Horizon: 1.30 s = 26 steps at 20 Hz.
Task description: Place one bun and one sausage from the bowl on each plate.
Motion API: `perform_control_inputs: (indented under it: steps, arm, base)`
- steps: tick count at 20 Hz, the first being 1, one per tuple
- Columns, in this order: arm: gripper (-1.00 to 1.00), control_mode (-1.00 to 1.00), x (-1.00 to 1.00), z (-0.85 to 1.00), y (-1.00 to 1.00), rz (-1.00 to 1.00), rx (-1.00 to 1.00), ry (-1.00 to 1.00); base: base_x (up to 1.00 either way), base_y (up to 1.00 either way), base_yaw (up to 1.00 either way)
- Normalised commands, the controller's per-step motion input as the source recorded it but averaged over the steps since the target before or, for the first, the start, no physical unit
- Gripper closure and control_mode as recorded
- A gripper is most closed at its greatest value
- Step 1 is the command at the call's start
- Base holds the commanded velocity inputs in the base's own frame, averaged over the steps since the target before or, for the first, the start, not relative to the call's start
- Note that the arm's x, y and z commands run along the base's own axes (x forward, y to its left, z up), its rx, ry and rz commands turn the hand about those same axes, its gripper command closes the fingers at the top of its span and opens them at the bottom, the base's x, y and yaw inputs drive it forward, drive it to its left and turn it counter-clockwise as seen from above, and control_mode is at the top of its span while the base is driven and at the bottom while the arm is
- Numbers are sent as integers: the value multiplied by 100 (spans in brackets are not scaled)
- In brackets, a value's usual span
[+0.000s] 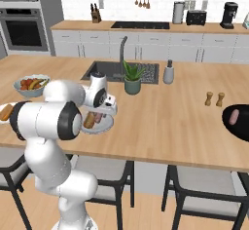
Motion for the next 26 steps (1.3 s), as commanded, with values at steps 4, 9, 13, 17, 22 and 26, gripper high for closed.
perform_control_inputs:
  steps: [4, 9, 13, 17, 22, 26]
  arm:
    - [100, -100, 6, -44, 12, 0, 0, 0]
    - [100, -100, 3, -39, 0, 0, 0, 0]
    - [100, -100, 14, -11, 0, 0, 1, 0]
    - [-100, -100, 19, 0, 1, 0, 0, -2]
    - [-100, -100, 7, 0, 0, 0, 0, 0]
    - [-100, -100, 1, 2, 0, 0, 0, 0]
  base:
    - [0, 0, 0]
    - [0, 0, 0]
    - [0, 0, 0]
    - [0, 0, 0]
    - [0, 0, 0]
    - [0, 0, 0]
